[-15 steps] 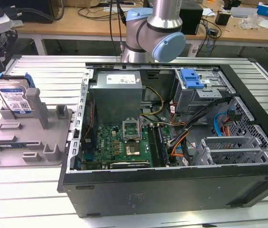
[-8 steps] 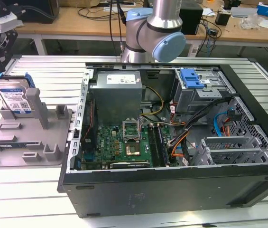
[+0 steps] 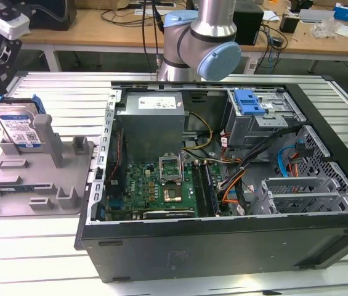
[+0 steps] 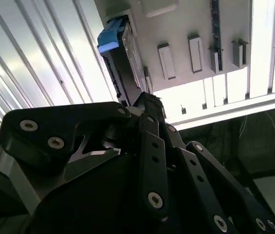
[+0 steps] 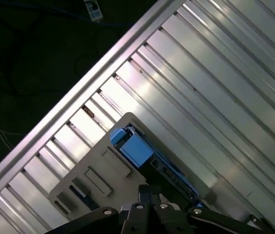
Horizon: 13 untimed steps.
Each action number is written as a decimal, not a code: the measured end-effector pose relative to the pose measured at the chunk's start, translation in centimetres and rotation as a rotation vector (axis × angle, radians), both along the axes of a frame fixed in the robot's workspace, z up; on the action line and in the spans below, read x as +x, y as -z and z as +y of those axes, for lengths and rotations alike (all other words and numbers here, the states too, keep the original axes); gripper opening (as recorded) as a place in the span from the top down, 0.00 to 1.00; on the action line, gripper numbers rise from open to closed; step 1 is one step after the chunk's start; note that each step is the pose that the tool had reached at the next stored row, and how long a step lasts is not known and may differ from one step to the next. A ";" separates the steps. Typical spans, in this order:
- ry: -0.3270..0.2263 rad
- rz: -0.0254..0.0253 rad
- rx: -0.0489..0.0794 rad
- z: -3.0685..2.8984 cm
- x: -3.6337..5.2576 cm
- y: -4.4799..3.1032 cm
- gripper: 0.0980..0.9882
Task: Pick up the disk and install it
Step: 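Pick up the disk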
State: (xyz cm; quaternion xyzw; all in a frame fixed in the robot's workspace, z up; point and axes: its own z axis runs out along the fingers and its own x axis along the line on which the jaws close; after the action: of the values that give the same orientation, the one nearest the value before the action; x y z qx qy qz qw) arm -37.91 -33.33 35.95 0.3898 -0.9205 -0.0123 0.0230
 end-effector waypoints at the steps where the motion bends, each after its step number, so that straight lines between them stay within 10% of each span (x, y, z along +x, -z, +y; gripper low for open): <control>1: -0.016 -0.0001 0.000 0.00 0.00 0.02 0.99; 13: -0.332 -0.0033 -0.001 0.00 0.00 0.41 0.99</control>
State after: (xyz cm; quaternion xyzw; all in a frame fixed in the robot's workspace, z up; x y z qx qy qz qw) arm -37.91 -33.33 35.54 0.5366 -0.8435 -0.0073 0.0234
